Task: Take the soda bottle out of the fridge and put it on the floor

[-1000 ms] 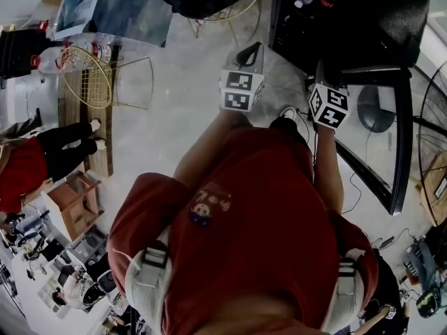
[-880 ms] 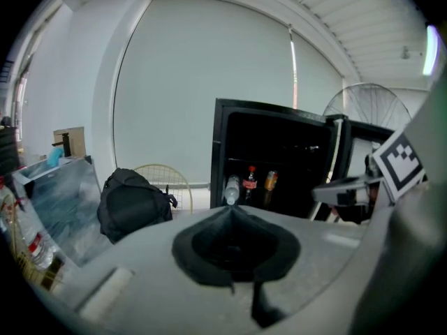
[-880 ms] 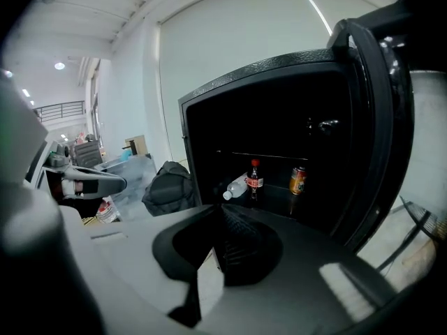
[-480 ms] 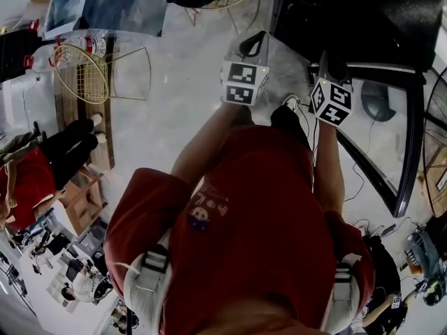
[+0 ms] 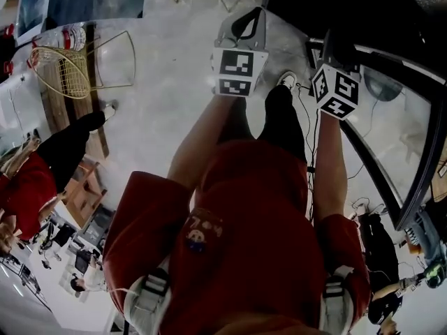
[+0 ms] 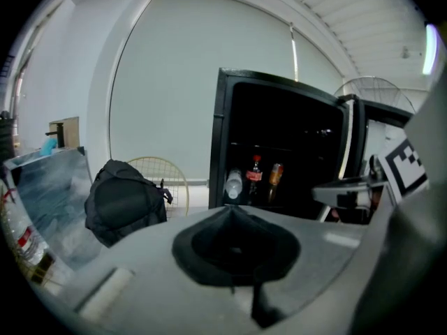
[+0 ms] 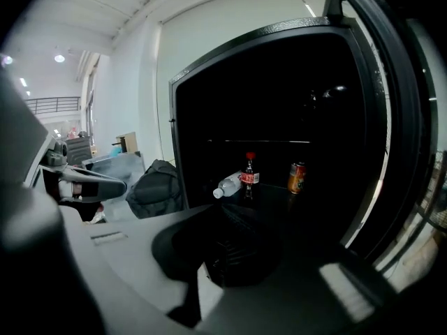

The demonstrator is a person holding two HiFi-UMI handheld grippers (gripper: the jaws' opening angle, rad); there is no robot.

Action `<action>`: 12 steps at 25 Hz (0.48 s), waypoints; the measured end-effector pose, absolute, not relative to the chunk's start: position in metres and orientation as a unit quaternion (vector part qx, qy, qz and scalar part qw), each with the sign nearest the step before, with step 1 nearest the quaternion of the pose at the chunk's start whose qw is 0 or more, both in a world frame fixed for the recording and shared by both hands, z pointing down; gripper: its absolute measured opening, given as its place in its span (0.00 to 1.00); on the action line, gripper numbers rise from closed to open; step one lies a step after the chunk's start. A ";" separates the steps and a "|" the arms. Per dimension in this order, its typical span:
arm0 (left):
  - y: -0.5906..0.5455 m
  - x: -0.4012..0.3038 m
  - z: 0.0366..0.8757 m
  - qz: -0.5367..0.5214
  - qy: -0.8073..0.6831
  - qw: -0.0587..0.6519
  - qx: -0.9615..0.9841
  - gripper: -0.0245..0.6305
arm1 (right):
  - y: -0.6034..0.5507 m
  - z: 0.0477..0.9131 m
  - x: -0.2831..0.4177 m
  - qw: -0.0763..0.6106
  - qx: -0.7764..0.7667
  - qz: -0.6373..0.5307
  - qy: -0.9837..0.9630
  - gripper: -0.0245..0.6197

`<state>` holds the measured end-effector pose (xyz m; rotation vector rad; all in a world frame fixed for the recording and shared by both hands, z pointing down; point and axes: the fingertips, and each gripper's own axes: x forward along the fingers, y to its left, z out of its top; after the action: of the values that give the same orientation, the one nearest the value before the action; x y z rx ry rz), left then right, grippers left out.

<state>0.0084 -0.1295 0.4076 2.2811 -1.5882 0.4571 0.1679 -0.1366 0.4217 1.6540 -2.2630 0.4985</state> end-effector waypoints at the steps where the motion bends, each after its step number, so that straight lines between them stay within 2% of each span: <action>1: -0.128 0.006 0.416 0.161 -0.558 0.163 0.798 0.04 | -0.135 0.428 0.169 0.145 0.578 0.173 -0.784 0.04; 12: -0.125 0.009 0.502 0.172 -0.552 0.169 0.799 0.04 | -0.131 0.502 0.175 0.136 0.592 0.178 -0.774 0.04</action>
<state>0.0090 -0.1247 0.5016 2.2707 -1.5686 0.4881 0.1754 -0.1314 0.5020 1.7127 -2.2420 0.5152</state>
